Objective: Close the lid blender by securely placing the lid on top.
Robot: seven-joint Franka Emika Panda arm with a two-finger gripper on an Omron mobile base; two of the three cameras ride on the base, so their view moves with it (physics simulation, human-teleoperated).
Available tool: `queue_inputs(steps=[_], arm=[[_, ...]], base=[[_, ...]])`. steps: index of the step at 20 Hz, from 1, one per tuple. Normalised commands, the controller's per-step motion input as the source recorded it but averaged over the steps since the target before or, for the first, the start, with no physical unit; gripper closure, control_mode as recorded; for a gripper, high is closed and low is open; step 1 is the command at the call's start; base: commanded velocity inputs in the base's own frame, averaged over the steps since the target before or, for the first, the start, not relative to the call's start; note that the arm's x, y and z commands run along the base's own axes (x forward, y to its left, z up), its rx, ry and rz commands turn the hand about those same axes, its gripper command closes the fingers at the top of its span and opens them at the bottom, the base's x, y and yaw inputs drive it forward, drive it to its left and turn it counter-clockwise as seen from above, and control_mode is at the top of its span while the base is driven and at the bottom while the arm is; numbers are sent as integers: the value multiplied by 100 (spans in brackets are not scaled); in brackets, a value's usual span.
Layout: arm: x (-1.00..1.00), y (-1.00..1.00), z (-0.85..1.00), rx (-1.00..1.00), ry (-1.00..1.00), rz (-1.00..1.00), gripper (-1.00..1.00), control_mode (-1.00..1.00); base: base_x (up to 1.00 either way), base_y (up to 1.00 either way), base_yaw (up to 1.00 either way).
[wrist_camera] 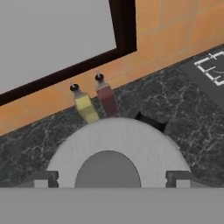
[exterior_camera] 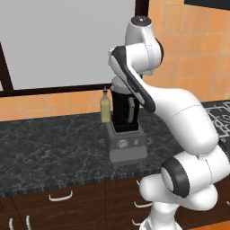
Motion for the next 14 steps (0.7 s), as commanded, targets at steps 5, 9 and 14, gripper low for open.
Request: queue_inputs(steps=[5, 9, 14], arm=[[-94, -49, 14, 6, -21, 0, -100, -100], [-100, -96, 2, 14, -30, 0, -100, -100], [-100, -100, 4, 16, -29, 0, -100, -100]], base=[[0, 0, 0], [0, 0, 0], [0, 0, 0]])
